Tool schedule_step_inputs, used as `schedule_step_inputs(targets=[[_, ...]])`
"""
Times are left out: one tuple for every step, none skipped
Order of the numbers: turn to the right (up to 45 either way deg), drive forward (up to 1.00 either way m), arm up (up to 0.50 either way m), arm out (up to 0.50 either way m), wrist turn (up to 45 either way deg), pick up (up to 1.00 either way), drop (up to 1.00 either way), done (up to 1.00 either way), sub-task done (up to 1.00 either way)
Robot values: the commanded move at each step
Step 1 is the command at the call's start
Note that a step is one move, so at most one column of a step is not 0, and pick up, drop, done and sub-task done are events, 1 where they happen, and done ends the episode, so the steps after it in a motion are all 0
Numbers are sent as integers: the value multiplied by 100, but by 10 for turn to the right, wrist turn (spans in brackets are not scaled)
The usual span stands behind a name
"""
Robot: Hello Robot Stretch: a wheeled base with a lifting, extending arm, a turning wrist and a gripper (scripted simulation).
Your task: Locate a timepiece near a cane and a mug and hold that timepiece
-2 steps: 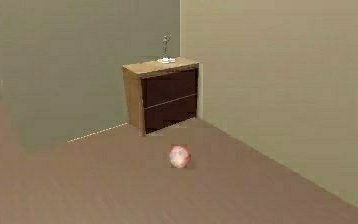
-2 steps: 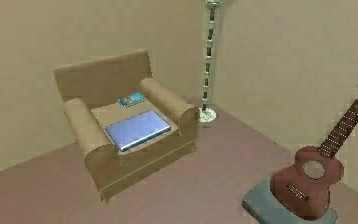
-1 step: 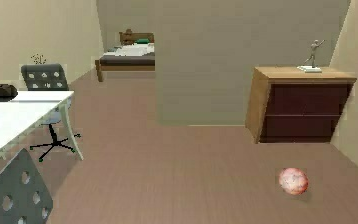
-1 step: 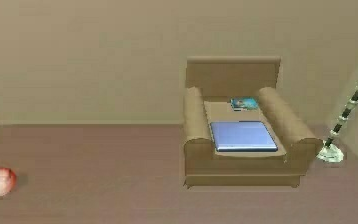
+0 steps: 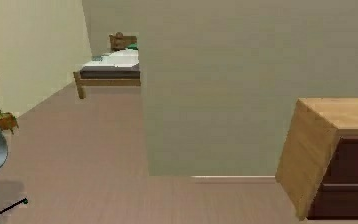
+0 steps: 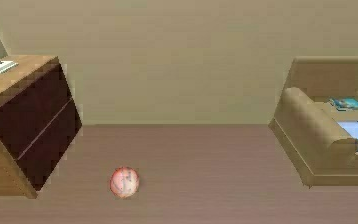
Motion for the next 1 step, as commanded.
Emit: schedule_step_inputs(targets=[[-90, 0, 0, 0, 0, 0, 0, 0, 0]])
